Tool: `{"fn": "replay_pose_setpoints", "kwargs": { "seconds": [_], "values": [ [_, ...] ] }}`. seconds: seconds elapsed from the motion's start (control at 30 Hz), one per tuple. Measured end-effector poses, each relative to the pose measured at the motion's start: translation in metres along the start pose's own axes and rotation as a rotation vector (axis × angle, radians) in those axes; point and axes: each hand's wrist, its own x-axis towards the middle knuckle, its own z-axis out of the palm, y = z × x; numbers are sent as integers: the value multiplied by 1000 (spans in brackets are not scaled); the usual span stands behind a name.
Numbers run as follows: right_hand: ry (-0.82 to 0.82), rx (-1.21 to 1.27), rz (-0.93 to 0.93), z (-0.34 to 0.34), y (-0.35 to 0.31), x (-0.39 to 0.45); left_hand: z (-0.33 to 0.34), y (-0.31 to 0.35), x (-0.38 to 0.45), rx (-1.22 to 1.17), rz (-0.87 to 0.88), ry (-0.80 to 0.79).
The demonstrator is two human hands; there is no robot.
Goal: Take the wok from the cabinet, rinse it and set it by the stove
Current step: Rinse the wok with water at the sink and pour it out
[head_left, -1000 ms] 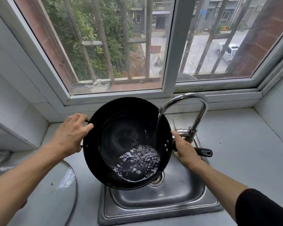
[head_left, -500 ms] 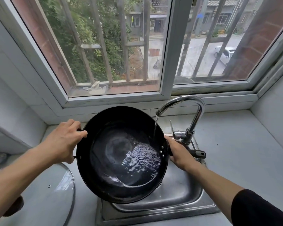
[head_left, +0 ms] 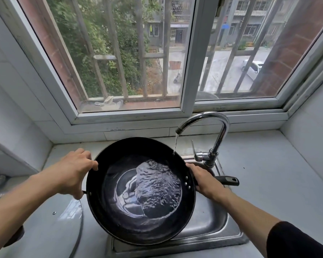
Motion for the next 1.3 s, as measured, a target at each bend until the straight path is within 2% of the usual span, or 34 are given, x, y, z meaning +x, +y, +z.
{"fn": "replay_pose_setpoints", "kwargs": {
  "seconds": [0.47, 0.97, 1.3],
  "values": [
    [-21, -128, -7, -38, 8, -28, 11, 21, 7, -203, 58, -54],
    [30, -241, 3, -82, 12, -49, 22, 39, 24, -416, 108, -104],
    [42, -316, 46, -94, 22, -56, 34, 50, 40, -445, 122, -121]
  ]
}}
